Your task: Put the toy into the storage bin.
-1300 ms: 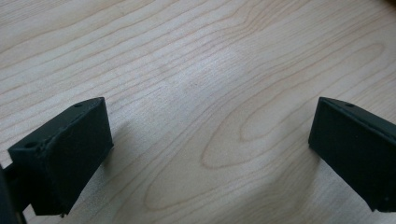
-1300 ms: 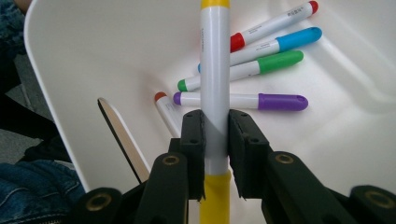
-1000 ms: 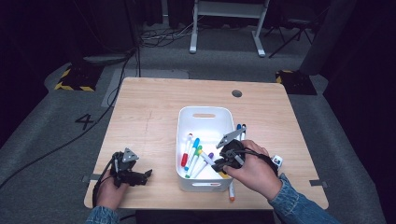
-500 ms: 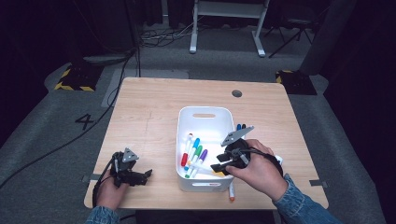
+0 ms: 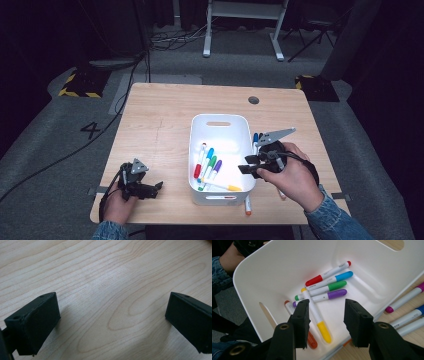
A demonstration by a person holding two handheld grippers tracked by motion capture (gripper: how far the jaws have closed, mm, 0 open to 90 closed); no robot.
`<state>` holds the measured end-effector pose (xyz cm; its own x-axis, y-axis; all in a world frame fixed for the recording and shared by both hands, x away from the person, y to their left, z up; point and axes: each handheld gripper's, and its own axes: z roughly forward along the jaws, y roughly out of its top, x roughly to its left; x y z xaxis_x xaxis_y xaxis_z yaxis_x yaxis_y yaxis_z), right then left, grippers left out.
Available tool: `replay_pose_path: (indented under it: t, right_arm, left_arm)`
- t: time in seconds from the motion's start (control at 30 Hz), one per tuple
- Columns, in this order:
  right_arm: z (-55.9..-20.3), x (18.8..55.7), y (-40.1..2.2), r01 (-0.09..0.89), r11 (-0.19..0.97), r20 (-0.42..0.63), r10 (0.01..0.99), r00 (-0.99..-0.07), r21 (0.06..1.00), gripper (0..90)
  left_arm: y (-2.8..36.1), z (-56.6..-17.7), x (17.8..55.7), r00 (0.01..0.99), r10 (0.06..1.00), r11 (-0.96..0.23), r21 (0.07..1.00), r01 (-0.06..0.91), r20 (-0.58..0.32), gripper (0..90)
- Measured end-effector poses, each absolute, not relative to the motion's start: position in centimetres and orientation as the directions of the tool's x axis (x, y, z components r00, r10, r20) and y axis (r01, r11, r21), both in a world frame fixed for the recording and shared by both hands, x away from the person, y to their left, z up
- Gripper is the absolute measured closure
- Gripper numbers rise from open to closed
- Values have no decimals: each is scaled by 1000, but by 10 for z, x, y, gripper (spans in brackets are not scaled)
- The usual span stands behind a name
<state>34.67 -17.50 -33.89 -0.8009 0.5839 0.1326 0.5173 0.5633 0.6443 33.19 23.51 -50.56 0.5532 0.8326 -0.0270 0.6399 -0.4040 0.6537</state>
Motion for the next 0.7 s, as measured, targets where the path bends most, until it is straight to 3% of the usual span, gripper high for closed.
replay_pose_path:
  t: [0.7]
  right_arm:
    - [-337, 356, -232, 603, 456, 160, 696, -700, 654, 593]
  left_arm:
    - [235, -506, 332, 552, 834, -402, 653, 641, -28, 0]
